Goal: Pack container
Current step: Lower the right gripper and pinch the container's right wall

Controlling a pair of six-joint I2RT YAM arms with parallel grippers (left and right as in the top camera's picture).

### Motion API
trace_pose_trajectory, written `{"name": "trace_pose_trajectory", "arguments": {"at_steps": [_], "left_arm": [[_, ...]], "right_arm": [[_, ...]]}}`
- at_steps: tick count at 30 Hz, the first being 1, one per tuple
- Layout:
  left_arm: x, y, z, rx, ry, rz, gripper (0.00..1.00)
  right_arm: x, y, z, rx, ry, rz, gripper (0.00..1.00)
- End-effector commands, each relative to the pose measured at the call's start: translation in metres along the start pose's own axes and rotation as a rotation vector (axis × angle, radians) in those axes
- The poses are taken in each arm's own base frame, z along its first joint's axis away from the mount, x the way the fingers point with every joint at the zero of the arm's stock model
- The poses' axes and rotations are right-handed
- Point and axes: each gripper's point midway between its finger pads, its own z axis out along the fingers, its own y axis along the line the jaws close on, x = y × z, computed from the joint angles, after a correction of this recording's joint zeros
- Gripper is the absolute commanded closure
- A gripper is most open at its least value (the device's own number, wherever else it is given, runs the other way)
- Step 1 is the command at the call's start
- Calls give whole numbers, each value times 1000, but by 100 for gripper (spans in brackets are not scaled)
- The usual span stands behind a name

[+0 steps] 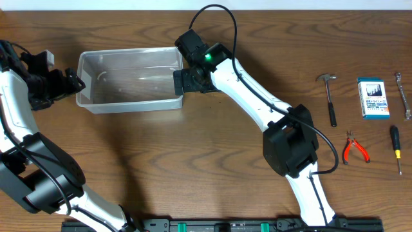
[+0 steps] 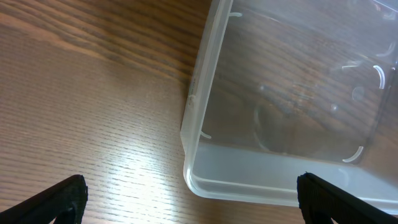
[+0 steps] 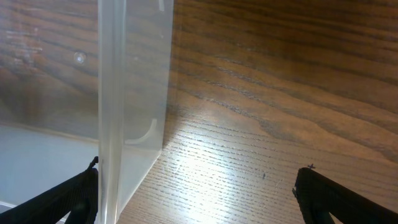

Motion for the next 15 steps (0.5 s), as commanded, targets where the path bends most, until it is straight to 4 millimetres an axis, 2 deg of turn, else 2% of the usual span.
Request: {"name": "trace_pose_trajectory", "arguments": {"at_steps": [1,2,4,6,9,13,15], "left_arm": [[-3,1,-1,-8,-3,8,2],[-3,1,-1,-8,-3,8,0],[-2,1,-1,-8,-3,8,8],[-2,2,0,-8,-2,7,8],[-2,2,0,-8,-2,7,8],[-2,2,0,-8,-2,7,7],[-2,2,0,-8,-2,7,8]], "right_arm": [[-10,-7,-1,-4,-13,9,1],[-10,-7,-1,-6,-13,9,1],[-11,-6,-1,-9,-18,9,1],[-12,-5,-1,-12,-23,8,1],[-13,-5,-1,-14,-26,8,13],[-14,-4,-1,-16,-28,8,5],[-14,-4,-1,-16,-30,7,7]]}}
